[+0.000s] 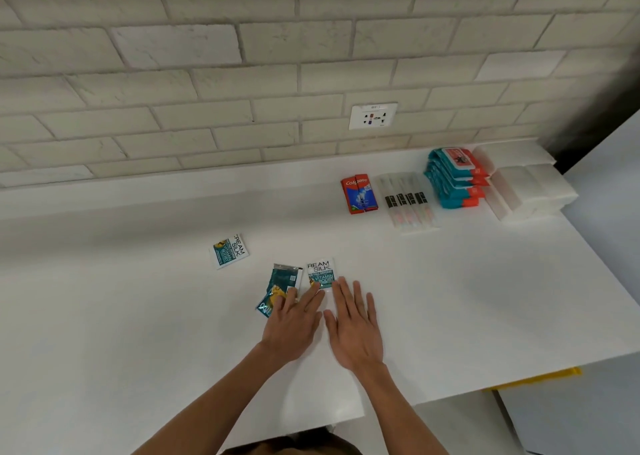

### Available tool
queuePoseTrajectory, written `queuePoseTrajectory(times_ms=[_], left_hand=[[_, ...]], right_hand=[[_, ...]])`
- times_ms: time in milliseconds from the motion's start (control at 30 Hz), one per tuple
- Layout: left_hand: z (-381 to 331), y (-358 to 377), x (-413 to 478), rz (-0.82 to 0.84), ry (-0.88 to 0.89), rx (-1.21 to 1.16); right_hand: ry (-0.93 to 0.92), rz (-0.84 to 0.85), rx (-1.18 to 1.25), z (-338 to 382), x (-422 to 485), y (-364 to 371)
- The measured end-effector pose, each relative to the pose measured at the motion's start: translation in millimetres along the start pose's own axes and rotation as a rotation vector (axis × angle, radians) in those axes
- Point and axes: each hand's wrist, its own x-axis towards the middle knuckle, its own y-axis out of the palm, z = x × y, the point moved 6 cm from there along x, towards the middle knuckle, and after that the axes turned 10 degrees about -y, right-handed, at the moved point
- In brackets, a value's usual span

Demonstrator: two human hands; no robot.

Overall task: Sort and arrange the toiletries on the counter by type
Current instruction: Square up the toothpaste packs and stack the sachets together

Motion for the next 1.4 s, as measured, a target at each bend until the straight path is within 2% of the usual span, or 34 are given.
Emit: queuePoseTrajectory(times_ms=[267, 500, 667, 833, 1400], left_hand=[[2, -22, 84, 0.028, -0.089, 0.043], [5, -41, 144, -0.029, -0.055, -0.045], [-10, -35, 166, -0.063, 0.012, -0.202], [-8, -18, 191, -0.052, 0.013, -0.221], [19, -31, 271, -0.016, -0.057, -0.268]], right_hand=[[0.043, 0.017, -0.008, -42, 39, -15], [0.064, -0.011, 0.016, -50, 59, -21], [0.100, -0.044, 0.023, -55, 69, -20], [0.108, -0.061, 0.010, -54, 71, -19], [0.125, -0.108, 0.033, -54, 71, -25]])
